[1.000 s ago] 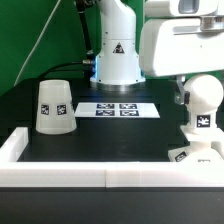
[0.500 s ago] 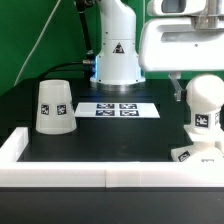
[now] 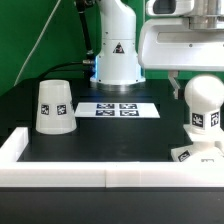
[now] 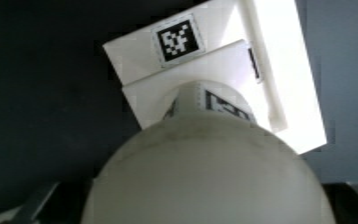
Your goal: Assemble lamp
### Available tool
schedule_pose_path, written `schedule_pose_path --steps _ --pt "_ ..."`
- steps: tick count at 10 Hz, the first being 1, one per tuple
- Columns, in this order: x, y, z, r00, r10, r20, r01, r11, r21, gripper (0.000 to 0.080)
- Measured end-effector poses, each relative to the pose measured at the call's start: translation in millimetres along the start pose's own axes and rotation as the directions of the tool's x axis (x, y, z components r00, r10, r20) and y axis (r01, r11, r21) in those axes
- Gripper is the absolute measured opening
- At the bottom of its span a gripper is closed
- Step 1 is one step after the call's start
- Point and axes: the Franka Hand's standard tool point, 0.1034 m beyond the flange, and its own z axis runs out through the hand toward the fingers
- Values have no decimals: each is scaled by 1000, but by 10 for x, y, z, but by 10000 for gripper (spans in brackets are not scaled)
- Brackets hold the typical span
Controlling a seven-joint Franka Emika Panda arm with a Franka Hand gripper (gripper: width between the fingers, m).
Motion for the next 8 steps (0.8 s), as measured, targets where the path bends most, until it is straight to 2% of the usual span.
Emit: schedule_pose_path --steps 2,3,4,6,8 --pt "-6 3 1 989 145 4 -145 989 2 579" --pt "-23 20 3 952 304 24 -305 952 11 579" --pt "-45 8 7 918 393 42 -394 919 9 580" --pt "-90 -11 28 807 584 88 -587 809 8 580" --pt "-107 -34 34 664 740 108 -743 669 -5 580"
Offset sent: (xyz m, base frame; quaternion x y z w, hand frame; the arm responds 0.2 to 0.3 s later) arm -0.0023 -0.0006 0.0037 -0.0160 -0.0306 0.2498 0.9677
